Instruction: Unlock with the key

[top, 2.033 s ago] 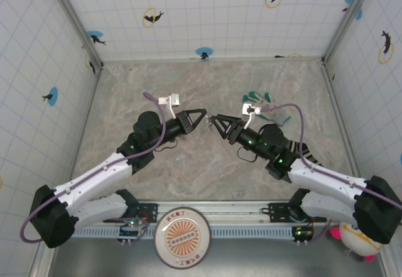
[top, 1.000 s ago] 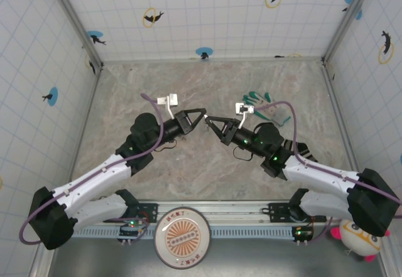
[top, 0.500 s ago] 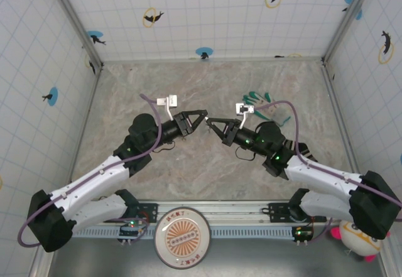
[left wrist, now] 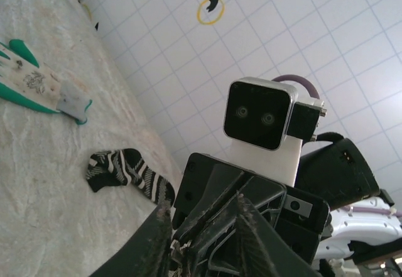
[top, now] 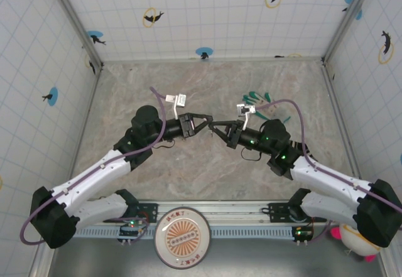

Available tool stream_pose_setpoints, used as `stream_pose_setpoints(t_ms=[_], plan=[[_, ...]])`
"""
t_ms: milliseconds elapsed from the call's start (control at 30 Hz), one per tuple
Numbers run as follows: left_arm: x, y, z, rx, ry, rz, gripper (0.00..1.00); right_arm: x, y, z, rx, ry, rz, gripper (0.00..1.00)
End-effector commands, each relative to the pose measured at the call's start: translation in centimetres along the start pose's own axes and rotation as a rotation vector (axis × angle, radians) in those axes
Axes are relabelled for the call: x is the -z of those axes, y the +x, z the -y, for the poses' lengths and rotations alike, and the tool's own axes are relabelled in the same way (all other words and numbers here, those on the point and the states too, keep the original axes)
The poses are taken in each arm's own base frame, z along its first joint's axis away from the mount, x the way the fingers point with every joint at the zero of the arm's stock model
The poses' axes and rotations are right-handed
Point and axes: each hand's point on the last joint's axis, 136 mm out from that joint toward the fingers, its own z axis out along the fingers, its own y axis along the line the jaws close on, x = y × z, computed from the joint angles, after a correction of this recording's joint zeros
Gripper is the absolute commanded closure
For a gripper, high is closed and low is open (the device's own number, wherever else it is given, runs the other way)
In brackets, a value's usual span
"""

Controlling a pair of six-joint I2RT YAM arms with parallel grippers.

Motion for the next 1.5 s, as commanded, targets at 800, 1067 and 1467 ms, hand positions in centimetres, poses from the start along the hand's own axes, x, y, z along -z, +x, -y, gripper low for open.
stream_pose_setpoints(t_ms=[800, 1067, 1467], plan=[[0.5, -0.9, 0.5, -0.027, -0.008, 0.037, 1.0, 1.8, -3.6, -0.9, 0.005, 0.011, 0.132, 0.55], [0.5, -1.0, 0.5, -0.021, -0.003, 0.05, 1.0, 1.8, -3.4, -1.6, -0.022, -0.032, 0.144, 0.59], [0.6, -1.1, 0.7, -0.018, 0.011, 0.06, 1.0, 0.6, -2.5, -1.9, -0.042, -0.062, 0.118, 0.66]])
